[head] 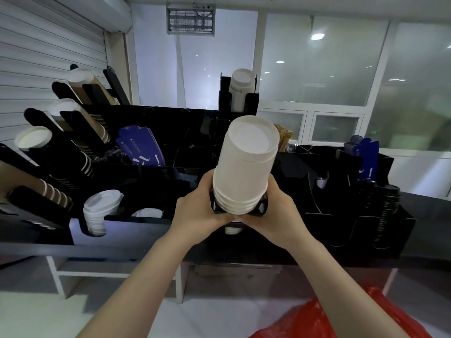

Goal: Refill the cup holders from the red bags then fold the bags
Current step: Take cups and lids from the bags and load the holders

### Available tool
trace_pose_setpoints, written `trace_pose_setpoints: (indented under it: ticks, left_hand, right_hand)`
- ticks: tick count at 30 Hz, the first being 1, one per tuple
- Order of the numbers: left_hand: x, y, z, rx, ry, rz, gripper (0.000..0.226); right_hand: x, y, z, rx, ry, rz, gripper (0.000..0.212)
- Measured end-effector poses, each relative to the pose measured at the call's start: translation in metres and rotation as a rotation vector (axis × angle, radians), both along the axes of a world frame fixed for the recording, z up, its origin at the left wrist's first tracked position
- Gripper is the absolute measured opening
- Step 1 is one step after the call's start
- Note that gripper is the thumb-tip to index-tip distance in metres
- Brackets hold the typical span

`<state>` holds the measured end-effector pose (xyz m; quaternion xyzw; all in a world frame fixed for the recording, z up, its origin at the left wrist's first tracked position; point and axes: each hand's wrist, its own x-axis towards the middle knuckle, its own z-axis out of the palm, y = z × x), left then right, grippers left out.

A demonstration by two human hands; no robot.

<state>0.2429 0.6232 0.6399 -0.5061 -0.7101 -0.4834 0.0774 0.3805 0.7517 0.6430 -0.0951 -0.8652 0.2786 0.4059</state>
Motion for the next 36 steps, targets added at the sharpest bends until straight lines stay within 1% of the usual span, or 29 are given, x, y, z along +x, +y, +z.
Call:
trace_pose_setpoints:
  ticks: [3, 5, 7, 8, 10, 12, 14, 18, 20, 23, 26, 28, 29, 30, 32, 34, 36]
  left_hand:
    - [-0.001, -0.003, 0.010, -0.014, -0.035, -0.134, 0.099]
    - [0.000, -0.005, 0.016, 0.003, -0.102, -0.257, 0.097]
    - [0.004, -0.006, 0.023, 0.048, -0.133, -0.303, 0.091]
    - [0.008, -0.007, 0.027, 0.074, -0.140, -0.317, 0.089]
    - [0.015, -0.007, 0.039, 0.127, -0.145, -0.340, 0.086]
    - [0.021, -0.009, 0.052, 0.190, -0.137, -0.354, 0.084]
    - [0.023, -0.011, 0.066, 0.254, -0.112, -0.363, 0.080]
    - [0.018, -0.014, 0.094, 0.350, -0.072, -0.292, 0.076]
    - [0.013, -0.012, 0.104, 0.358, -0.050, -0.243, 0.078]
    - [0.009, -0.006, 0.116, 0.364, 0.023, -0.224, 0.072]
    - [0.002, 0.009, 0.122, 0.373, 0.094, -0.195, 0.079]
    - [-0.006, 0.019, 0.125, 0.380, 0.089, -0.158, 0.083]
    - [-0.010, 0.025, 0.126, 0.359, 0.096, -0.116, 0.090]
    - [-0.014, 0.030, 0.125, 0.325, 0.117, -0.051, 0.098]
    - [-0.024, 0.036, 0.121, 0.285, 0.126, 0.069, 0.102]
    - [-0.032, 0.041, 0.114, 0.276, 0.077, 0.091, 0.096]
    - [-0.038, 0.047, 0.106, 0.212, 0.086, 0.085, 0.088]
  right_hand:
    - [0.006, -0.002, 0.012, 0.007, -0.029, 0.102, 0.086]
    - [0.011, -0.007, 0.021, 0.025, -0.054, 0.152, 0.079]
    - [0.016, -0.012, 0.030, 0.025, -0.032, 0.199, 0.073]
    - [0.019, -0.015, 0.035, -0.005, -0.007, 0.224, 0.074]
    - [0.023, -0.019, 0.047, -0.073, 0.026, 0.263, 0.081]
    - [0.027, -0.023, 0.060, -0.083, 0.057, 0.289, 0.087]
    - [0.031, -0.025, 0.075, -0.065, 0.083, 0.297, 0.086]
    - [0.034, -0.030, 0.104, 0.030, 0.144, 0.285, 0.076]
    - [0.033, -0.032, 0.116, 0.057, 0.199, 0.276, 0.075]
    - [0.029, -0.036, 0.133, 0.042, 0.294, 0.303, 0.076]
    - [0.024, -0.036, 0.152, 0.079, 0.379, 0.296, 0.078]
    - [0.019, -0.030, 0.162, 0.146, 0.413, 0.255, 0.074]
    - [0.017, -0.025, 0.165, 0.163, 0.432, 0.238, 0.073]
    - [0.015, -0.018, 0.167, 0.161, 0.454, 0.222, 0.072]
    - [0.007, 0.000, 0.170, 0.127, 0.504, 0.179, 0.073]
    - [-0.004, 0.019, 0.173, 0.060, 0.535, 0.140, 0.071]
    - [-0.020, 0.035, 0.177, -0.008, 0.551, 0.107, 0.068]
